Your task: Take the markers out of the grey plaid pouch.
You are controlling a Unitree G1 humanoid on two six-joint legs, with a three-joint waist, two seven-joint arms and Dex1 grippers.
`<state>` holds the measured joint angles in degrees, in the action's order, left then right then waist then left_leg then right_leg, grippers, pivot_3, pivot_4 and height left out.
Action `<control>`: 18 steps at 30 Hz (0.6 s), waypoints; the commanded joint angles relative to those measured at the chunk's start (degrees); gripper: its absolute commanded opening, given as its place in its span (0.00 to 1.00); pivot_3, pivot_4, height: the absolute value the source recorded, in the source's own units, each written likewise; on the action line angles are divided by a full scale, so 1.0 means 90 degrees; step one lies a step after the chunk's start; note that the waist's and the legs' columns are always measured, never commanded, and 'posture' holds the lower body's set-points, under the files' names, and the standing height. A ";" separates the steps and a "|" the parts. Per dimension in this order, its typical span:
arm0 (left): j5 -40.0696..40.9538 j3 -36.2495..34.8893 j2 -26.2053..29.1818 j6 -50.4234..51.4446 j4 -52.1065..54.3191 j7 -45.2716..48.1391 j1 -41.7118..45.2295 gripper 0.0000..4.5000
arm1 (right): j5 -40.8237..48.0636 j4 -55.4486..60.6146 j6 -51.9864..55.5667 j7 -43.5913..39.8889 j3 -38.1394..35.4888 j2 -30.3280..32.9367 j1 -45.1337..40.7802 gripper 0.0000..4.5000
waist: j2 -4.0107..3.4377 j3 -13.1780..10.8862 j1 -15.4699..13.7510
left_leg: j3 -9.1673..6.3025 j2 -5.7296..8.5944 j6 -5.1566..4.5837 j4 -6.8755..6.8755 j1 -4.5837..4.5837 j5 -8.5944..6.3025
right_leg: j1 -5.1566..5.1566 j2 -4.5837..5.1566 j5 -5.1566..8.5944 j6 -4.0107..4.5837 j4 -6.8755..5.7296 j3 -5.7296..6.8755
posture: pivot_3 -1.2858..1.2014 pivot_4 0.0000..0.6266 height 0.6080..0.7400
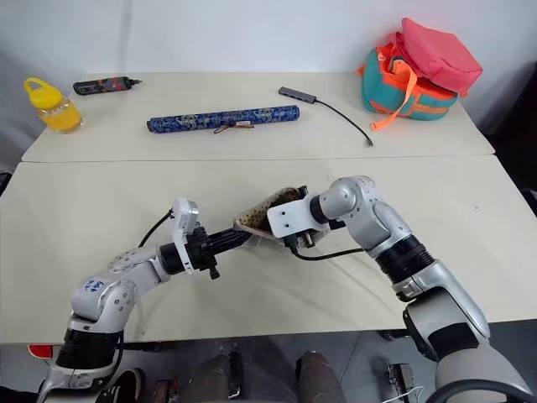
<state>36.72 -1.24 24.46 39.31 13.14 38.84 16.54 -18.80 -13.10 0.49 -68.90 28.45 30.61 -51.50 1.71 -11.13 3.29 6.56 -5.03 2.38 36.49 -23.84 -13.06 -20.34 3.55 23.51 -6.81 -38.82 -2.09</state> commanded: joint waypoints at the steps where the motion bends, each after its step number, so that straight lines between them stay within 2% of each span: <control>1: -0.0108 -0.0107 0.0087 -0.0201 0.0138 0.0025 -0.0066 0.00 | 0.0571 0.0615 0.0319 -0.0163 -0.0474 0.0011 -0.0011 0.11 | 0.0000 0.0000 -0.0001 | 0.0001 0.0000 0.0000 -0.0001 0.0000 0.0000 | -0.0001 0.0000 0.0000 0.0000 0.0000 -0.0001 | 0.52 0.24 1.00; 9: -0.0182 -0.0300 0.0035 -0.0689 -0.0092 0.0060 0.0007 0.00 | 0.1643 0.1350 0.1203 -0.0438 -0.1305 0.0317 0.0026 0.11 | 0.0000 0.0000 -0.0022 | 0.0000 0.0001 0.0000 -0.0012 -0.0005 -0.0001 | -0.0003 0.0002 0.0000 0.0000 0.0015 0.0000 | 0.52 0.24 1.00; 18: -0.0357 -0.0148 -0.0080 -0.1253 -0.0023 0.0301 0.0041 0.00 | 0.2623 0.1838 0.1997 -0.0214 -0.1706 0.0063 0.0119 0.11 | 0.0000 0.0000 -0.0007 | 0.0002 0.0001 -0.0001 -0.0026 -0.0014 -0.0002 | -0.0013 0.0002 0.0000 0.0000 0.0027 0.0001 | 0.52 0.24 1.00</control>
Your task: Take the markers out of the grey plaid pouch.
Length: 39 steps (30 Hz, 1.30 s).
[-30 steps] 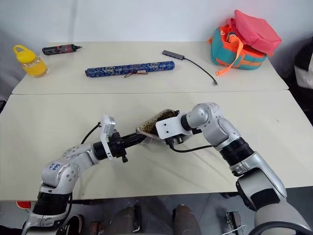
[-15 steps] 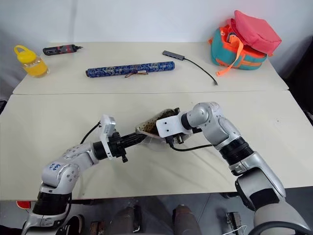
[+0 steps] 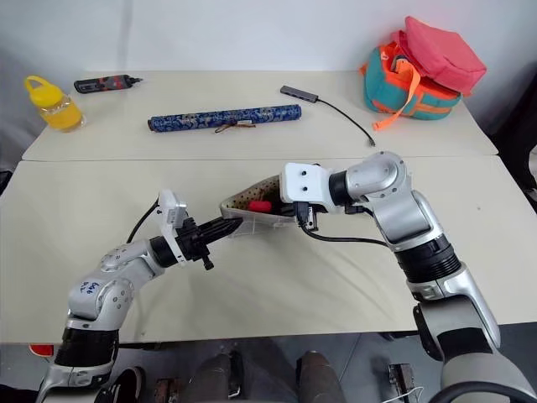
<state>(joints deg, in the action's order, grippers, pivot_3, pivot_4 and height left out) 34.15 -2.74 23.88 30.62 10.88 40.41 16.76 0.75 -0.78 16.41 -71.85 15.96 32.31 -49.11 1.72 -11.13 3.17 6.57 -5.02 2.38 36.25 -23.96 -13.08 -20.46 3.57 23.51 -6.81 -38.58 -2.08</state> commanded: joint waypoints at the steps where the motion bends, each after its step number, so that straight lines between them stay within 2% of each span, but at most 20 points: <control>1: -0.0173 0.0011 -0.0011 -0.0406 0.0197 0.0097 0.0045 0.00 | 0.0720 0.0631 0.0470 0.0151 -0.0430 -0.0245 -0.0195 0.11 | 0.0000 0.0000 0.0010 | 0.0001 -0.0001 0.0000 -0.0002 -0.0004 0.0000 | -0.0006 -0.0001 0.0000 0.0000 -0.0001 -0.0001 | 0.52 0.24 1.00; 4: -0.0370 -0.0174 0.0064 -0.0690 0.0027 -0.0007 0.0182 0.00 | 0.1197 0.0940 0.0796 0.0333 -0.0653 -0.0510 -0.0374 0.11 | 0.0000 0.0000 0.0015 | 0.0000 -0.0004 0.0001 -0.0005 -0.0004 0.0001 | -0.0010 -0.0003 0.0000 0.0000 -0.0005 -0.0001 | 0.52 0.24 1.00; 7: -0.0791 -0.0390 0.0490 -0.1225 -0.0237 0.0117 0.0312 0.00 | 0.1465 0.0894 0.0677 0.0702 -0.0940 -0.0742 -0.0607 0.11 | 0.0000 0.0000 0.0012 | -0.0001 -0.0004 0.0001 -0.0003 -0.0005 0.0000 | -0.0011 -0.0002 0.0000 0.0000 -0.0005 0.0001 | 0.52 0.24 1.00; 11: -0.1036 -0.0839 0.0755 -0.1750 -0.0709 -0.0078 0.0592 0.00 | 0.1824 0.0670 0.0599 0.1138 -0.1345 -0.1010 -0.0883 0.11 | 0.0000 0.0000 0.0002 | 0.0001 0.0000 0.0000 -0.0003 -0.0009 0.0000 | -0.0012 0.0002 0.0000 0.0000 0.0000 0.0001 | 0.52 0.24 1.00; 14: -0.1672 -0.1146 0.1037 -0.2647 -0.1132 -0.0391 0.0749 0.00 | 0.1433 0.0436 0.0090 0.1155 -0.1172 -0.0794 -0.0902 0.11 | 0.0001 0.0000 -0.0001 | 0.0001 0.0000 -0.0001 -0.0005 -0.0015 -0.0001 | -0.0017 0.0004 -0.0002 -0.0002 0.0001 0.0004 | 0.52 0.24 1.00; 18: -0.2642 -0.1343 0.1637 -0.3963 -0.1743 -0.0735 0.0774 0.00 | -0.0015 -0.0378 -0.1447 0.1165 -0.0287 -0.0049 -0.0434 0.11 | 0.0004 0.0002 0.0001 | 0.0014 0.0002 -0.0006 -0.0010 -0.0014 -0.0006 | -0.0019 0.0007 -0.0004 -0.0006 0.0010 0.0005 | 0.52 0.24 1.00; 21: -0.2991 -0.1374 0.1811 -0.4456 -0.1937 -0.0890 0.0523 0.00 | -0.0467 -0.0847 -0.2041 0.1329 -0.0016 0.0133 -0.0070 0.11 | 0.0004 0.0002 0.0006 | 0.0030 0.0002 -0.0011 -0.0011 -0.0015 -0.0014 | -0.0021 0.0014 -0.0005 -0.0009 0.0022 -0.0001 | 0.52 0.24 1.00; 26: -0.4035 -0.1072 0.1782 -0.5151 -0.1906 -0.1478 -0.0156 0.00 | -0.1048 -0.0912 -0.2246 0.1557 0.0289 0.0178 0.0500 0.11 | 0.0003 0.0001 0.0053 | 0.0048 -0.0004 -0.0013 -0.0013 -0.0018 -0.0021 | -0.0047 0.0016 -0.0007 -0.0013 0.0004 -0.0018 | 0.52 0.24 1.00; 32: -0.3528 -0.0970 0.1158 -0.4670 -0.1705 -0.1486 -0.0516 0.00 | -0.1465 -0.1048 -0.2344 0.1861 0.0474 0.0028 0.0816 0.11 | 0.0004 0.0001 0.0023 | 0.0054 -0.0029 -0.0010 0.0010 -0.0018 -0.0021 | -0.0056 0.0002 -0.0008 -0.0011 -0.0028 -0.0023 | 0.52 0.24 1.00; 33: -0.3480 -0.0956 0.1124 -0.4645 -0.1686 -0.1439 -0.0550 0.06 | -0.1264 -0.0995 -0.2043 0.1770 0.0386 -0.0059 0.0855 0.11 | 0.0004 0.0001 0.0022 | 0.0054 -0.0029 -0.0010 0.0019 -0.0018 -0.0021 | -0.0054 0.0001 -0.0008 -0.0011 -0.0033 -0.0023 | 0.52 0.24 1.00; 35: -0.3432 -0.0903 0.1145 -0.4664 -0.1646 -0.1297 -0.0587 0.16 | -0.0948 -0.0820 -0.1662 0.1553 0.0288 -0.0152 0.0907 0.28 | 0.0004 0.0001 0.0019 | 0.0054 -0.0027 -0.0009 0.0025 -0.0015 -0.0021 | -0.0047 -0.0003 -0.0009 -0.0009 -0.0033 -0.0023 | 0.52 0.24 1.00; 38: -0.3239 -0.0959 0.1099 -0.4608 -0.1532 -0.1228 -0.0549 0.37 | -0.0895 -0.0734 -0.1559 0.1492 0.0266 -0.0144 0.0914 0.48 | 0.0004 0.0001 0.0005 | 0.0052 -0.0026 -0.0009 0.0026 -0.0015 -0.0021 | -0.0046 -0.0005 -0.0010 -0.0007 -0.0033 -0.0021 | 0.52 0.24 1.00; 39: -0.3159 -0.0972 0.1132 -0.4587 -0.1480 -0.1142 -0.0552 0.46 | -0.0854 -0.0708 -0.1491 0.1465 0.0229 -0.0134 0.0923 0.58 | 0.0004 0.0001 0.0004 | 0.0052 -0.0025 -0.0009 0.0026 -0.0017 -0.0022 | -0.0048 -0.0002 -0.0010 -0.0008 -0.0034 -0.0023 | 0.52 0.24 1.00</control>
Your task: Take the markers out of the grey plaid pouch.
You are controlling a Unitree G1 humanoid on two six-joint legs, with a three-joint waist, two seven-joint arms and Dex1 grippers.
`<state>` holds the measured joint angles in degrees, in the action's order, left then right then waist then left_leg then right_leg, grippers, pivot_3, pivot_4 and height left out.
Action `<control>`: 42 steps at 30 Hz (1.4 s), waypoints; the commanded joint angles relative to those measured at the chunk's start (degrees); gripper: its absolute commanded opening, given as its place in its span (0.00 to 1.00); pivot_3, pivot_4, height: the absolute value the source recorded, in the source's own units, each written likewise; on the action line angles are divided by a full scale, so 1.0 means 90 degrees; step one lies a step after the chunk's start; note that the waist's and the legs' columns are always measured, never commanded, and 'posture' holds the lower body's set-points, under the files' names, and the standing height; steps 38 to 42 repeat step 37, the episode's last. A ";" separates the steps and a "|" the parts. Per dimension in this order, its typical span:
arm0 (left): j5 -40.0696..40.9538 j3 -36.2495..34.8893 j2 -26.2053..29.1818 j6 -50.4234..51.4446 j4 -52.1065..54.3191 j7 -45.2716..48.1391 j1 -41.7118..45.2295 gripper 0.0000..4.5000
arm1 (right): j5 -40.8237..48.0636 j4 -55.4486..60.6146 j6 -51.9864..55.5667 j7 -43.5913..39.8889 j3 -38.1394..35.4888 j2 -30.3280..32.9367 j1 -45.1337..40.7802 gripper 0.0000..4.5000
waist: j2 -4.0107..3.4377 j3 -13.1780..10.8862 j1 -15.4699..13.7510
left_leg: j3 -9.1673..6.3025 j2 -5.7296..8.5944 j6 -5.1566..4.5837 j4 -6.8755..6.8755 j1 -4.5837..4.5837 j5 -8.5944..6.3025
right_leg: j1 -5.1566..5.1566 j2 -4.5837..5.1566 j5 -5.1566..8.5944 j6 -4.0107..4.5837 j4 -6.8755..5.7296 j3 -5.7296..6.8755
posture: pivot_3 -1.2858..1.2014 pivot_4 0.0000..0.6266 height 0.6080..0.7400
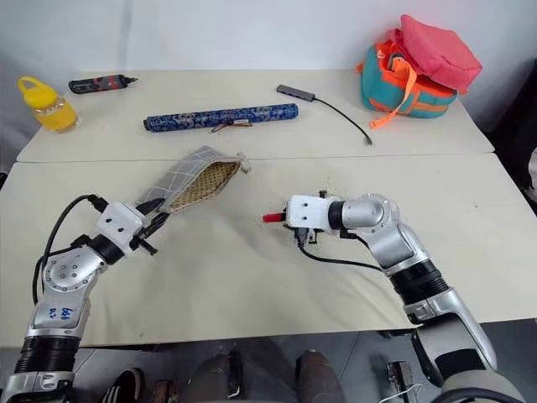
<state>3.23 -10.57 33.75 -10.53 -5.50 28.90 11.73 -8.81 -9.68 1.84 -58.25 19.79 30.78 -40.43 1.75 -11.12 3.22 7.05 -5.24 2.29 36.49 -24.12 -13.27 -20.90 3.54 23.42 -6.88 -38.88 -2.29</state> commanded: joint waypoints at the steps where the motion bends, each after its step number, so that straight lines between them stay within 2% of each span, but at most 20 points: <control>1: 0.0354 -0.0106 0.0097 -0.0016 0.0409 0.0262 -0.0020 0.51 | 0.0260 0.0304 0.0168 -0.0067 -0.0244 0.0050 -0.0032 0.64 | 0.0000 0.0000 -0.0001 | 0.0000 0.0000 0.0000 0.0000 0.0000 0.0000 | 0.0001 0.0001 0.0000 0.0000 0.0000 0.0000 | 0.52 0.24 1.00; 5: 0.0873 -0.0232 0.0201 -0.0183 0.0777 0.0776 -0.0275 0.81 | 0.1054 0.0682 0.0496 -0.0107 -0.0711 -0.0119 0.0060 0.95 | 0.0000 0.0000 0.0007 | 0.0001 0.0000 0.0001 -0.0001 0.0001 -0.0001 | 0.0001 -0.0001 0.0000 0.0000 0.0000 0.0000 | 0.52 0.24 1.00; 6: 0.1125 -0.0348 0.0155 -0.0107 0.0880 0.0830 -0.0352 0.89 | 0.1507 0.0970 0.0904 -0.0217 -0.0873 -0.0200 0.0135 1.00 | 0.0000 0.0000 0.0009 | 0.0001 -0.0003 0.0002 -0.0003 0.0001 -0.0002 | 0.0000 -0.0001 0.0000 0.0000 0.0000 -0.0001 | 0.52 0.24 1.00; 8: 0.1432 -0.0509 0.0110 -0.0010 0.0996 0.0896 -0.0477 1.00 | 0.2078 0.1366 0.1426 -0.0263 -0.1098 -0.0336 0.0262 1.00 | 0.0000 0.0000 0.0013 | -0.0001 -0.0017 0.0004 -0.0005 0.0001 -0.0003 | 0.0000 -0.0005 0.0000 0.0000 0.0000 0.0000 | 0.52 0.24 1.00; 13: 0.2096 -0.0868 0.0105 0.0426 0.1659 0.1008 -0.1049 1.00 | 0.3327 0.2479 0.2621 -0.0085 -0.1603 -0.0497 0.0982 1.00 | 0.0000 0.0000 -0.0003 | -0.0014 -0.0037 0.0008 -0.0004 0.0003 -0.0013 | 0.0013 -0.0009 -0.0001 0.0002 0.0008 0.0007 | 0.52 0.24 1.00; 16: 0.2279 -0.1058 0.0097 0.0581 0.1961 0.1010 -0.1427 1.00 | 0.3584 0.3028 0.2803 -0.0014 -0.1711 -0.0353 0.1580 1.00 | 0.0000 0.0000 -0.0026 | -0.0016 -0.0036 0.0004 -0.0003 0.0004 -0.0018 | 0.0027 -0.0008 -0.0001 0.0002 0.0029 0.0010 | 0.52 0.24 1.00; 20: 0.2666 -0.1622 -0.0080 0.1085 0.1897 0.0674 -0.1904 1.00 | 0.3431 0.3336 0.2233 0.0247 -0.1885 -0.0267 0.2648 1.00 | 0.0004 0.0003 -0.0024 | -0.0017 -0.0029 -0.0001 -0.0005 0.0005 -0.0022 | 0.0039 -0.0009 -0.0001 0.0002 0.0054 0.0012 | 0.52 0.24 1.00; 24: 0.2553 -0.1867 -0.0205 0.1020 0.1603 0.0789 -0.2532 1.00 | 0.2855 0.2815 0.0975 0.0607 -0.2138 -0.0211 0.3314 1.00 | 0.0005 0.0003 0.0005 | -0.0009 -0.0006 -0.0002 -0.0009 0.0009 -0.0024 | 0.0042 -0.0011 -0.0001 0.0003 0.0071 0.0003 | 0.52 0.24 1.00; 28: 0.2657 -0.1941 -0.0278 0.0950 0.1568 0.1148 -0.3090 1.00 | 0.2877 0.2374 0.0446 0.0676 -0.2412 -0.0230 0.3829 1.00 | 0.0011 0.0007 -0.0003 | -0.0003 -0.0004 0.0000 -0.0023 0.0021 -0.0024 | 0.0057 -0.0014 -0.0002 0.0005 0.0097 0.0001 | 0.52 0.24 1.00; 42: 0.2649 -0.1885 -0.0296 0.1177 0.2005 0.1087 -0.3216 1.00 | 0.3094 0.2069 0.0196 0.0831 -0.2497 -0.0328 0.3685 1.00 | 0.0012 0.0009 -0.0011 | 0.0001 -0.0001 -0.0006 -0.0030 0.0048 -0.0026 | 0.0087 -0.0012 -0.0007 0.0014 0.0110 -0.0006 | 0.52 0.24 1.00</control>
